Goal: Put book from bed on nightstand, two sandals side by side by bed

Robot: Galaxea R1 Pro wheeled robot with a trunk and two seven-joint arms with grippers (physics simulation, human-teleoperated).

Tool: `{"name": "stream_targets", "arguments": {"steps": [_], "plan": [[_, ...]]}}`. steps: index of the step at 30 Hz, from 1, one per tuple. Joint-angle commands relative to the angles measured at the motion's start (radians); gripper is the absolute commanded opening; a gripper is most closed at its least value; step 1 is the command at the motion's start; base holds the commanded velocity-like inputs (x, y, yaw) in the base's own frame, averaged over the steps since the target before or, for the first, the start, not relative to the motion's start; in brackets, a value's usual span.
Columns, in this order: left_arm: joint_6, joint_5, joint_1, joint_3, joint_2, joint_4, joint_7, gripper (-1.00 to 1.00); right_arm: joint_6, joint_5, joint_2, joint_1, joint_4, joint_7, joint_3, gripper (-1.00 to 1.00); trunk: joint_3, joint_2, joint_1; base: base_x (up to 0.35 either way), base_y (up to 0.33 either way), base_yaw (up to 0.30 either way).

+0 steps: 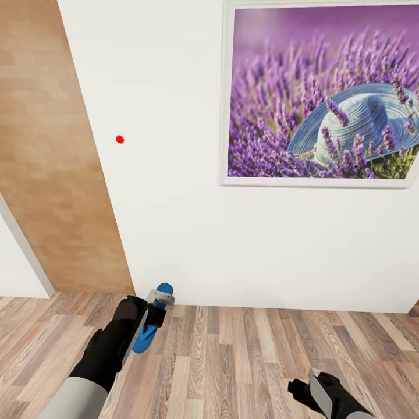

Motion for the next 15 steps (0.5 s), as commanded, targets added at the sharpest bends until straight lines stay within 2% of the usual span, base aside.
{"name": "stream_targets", "arguments": {"steps": [1, 3, 6, 15], "plan": [[0.004, -0.012, -0.001, 0.0, 0.0, -0.001, -0.011, -1.0, 0.004, -0.01, 0.0, 0.0, -0.002, -0.006, 0.0, 1.0, -0.005, -0.009, 0.004, 0.0, 0.0, 0.0], [0.004, -0.012, -0.001, 0.0, -0.002, -0.001, -0.011, -1.0, 0.004, -0.011, 0.004, -0.001, -0.002, -0.005, 0.033, 1.0, -0.011, -0.023, 0.012, 0.0, 0.0, 0.0], [0.004, -0.012, -0.001, 0.0, -0.003, -0.001, -0.011, -1.0, 0.004, -0.011, 0.013, -0.002, -0.002, -0.004, 0.054, 1.0, -0.02, -0.044, 0.023, 0.0, 0.0, 0.0], [0.004, -0.012, -0.001, 0.0, -0.003, -0.001, -0.011, -1.0, -0.004, -0.012, 0.035, -0.002, -0.002, -0.006, 0.069, 1.0, -0.049, -0.107, 0.058, 0.0, 0.0, 0.0]]}}
